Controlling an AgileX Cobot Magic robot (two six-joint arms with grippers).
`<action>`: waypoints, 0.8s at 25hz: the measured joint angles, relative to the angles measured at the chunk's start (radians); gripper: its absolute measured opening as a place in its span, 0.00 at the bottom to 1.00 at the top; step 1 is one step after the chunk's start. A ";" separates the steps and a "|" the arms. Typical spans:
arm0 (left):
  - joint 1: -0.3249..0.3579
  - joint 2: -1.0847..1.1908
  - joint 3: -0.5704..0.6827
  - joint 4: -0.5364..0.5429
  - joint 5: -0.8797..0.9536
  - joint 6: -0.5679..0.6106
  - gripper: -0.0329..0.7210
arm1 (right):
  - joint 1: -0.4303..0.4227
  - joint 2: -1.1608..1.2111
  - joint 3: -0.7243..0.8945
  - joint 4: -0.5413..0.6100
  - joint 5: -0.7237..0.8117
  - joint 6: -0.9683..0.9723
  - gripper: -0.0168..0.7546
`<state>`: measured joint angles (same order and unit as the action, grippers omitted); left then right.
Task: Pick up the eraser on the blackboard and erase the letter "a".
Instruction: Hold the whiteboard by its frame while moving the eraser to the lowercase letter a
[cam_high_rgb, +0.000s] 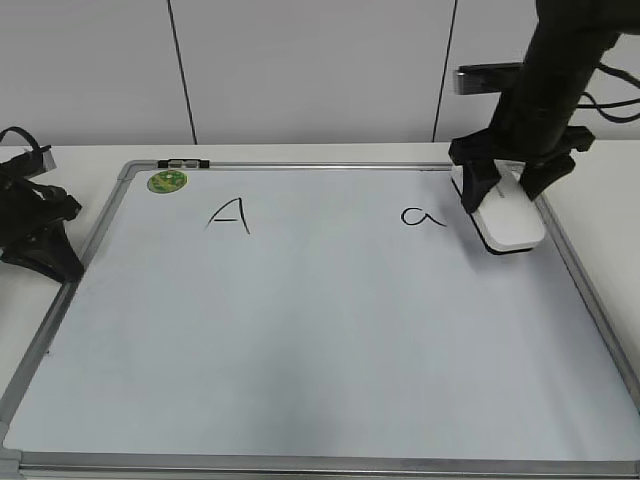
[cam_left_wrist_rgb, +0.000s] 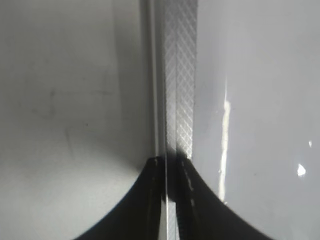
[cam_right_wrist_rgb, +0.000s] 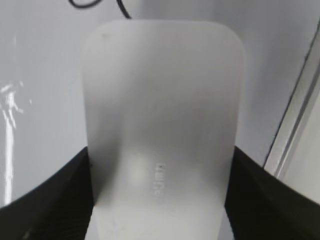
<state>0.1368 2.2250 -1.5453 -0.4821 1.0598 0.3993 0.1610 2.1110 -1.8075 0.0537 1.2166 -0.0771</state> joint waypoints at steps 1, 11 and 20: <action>0.000 0.000 0.000 0.000 0.000 0.000 0.10 | 0.000 0.036 -0.037 0.000 0.000 -0.003 0.71; 0.000 0.000 0.000 0.000 0.002 0.000 0.10 | 0.000 0.278 -0.346 0.000 0.002 -0.008 0.71; 0.000 0.000 0.000 0.000 0.002 0.000 0.10 | 0.000 0.320 -0.364 0.000 0.004 -0.014 0.71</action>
<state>0.1368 2.2250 -1.5453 -0.4821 1.0616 0.3993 0.1610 2.4312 -2.1713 0.0537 1.2210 -0.0910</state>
